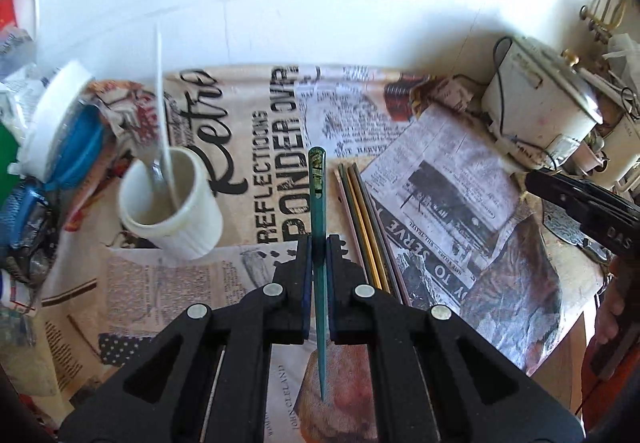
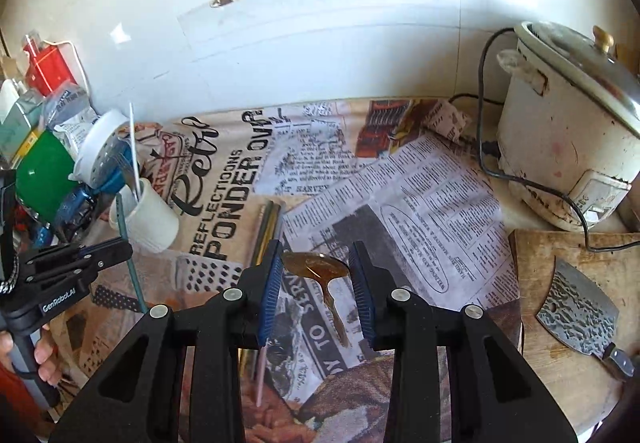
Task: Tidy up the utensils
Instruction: 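Lift the teal chopstick with the left tool while the right tool carries the spoon to the cup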
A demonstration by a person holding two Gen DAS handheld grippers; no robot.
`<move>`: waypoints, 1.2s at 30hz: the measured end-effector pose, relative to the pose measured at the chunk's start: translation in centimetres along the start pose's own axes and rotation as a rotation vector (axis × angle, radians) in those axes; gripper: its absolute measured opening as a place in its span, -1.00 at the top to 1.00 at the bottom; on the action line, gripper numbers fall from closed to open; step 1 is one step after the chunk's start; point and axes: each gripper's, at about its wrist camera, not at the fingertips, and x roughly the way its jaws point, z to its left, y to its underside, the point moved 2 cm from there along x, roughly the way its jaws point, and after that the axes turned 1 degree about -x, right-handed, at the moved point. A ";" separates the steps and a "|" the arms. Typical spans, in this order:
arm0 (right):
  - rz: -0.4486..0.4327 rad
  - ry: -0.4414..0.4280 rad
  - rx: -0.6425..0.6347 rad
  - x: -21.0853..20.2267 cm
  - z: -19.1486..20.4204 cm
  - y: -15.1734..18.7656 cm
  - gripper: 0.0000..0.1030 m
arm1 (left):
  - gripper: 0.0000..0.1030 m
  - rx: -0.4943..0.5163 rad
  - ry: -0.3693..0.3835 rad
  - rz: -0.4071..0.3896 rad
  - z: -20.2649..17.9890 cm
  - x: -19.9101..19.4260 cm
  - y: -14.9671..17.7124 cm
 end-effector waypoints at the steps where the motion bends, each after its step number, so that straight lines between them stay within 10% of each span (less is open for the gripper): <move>1: -0.009 -0.003 -0.001 -0.2 0.4 -0.1 0.41 | 0.92 0.000 -0.003 -0.015 0.1 -0.5 0.1; 18: -0.152 -0.074 -0.100 -3.4 9.2 -4.9 0.42 | 0.92 -0.042 -0.021 -0.302 4.2 -10.8 -2.8; 36: -0.215 -0.196 -0.206 -1.9 19.3 -10.0 0.42 | 0.92 -0.114 -0.064 -0.440 12.8 -14.3 -8.2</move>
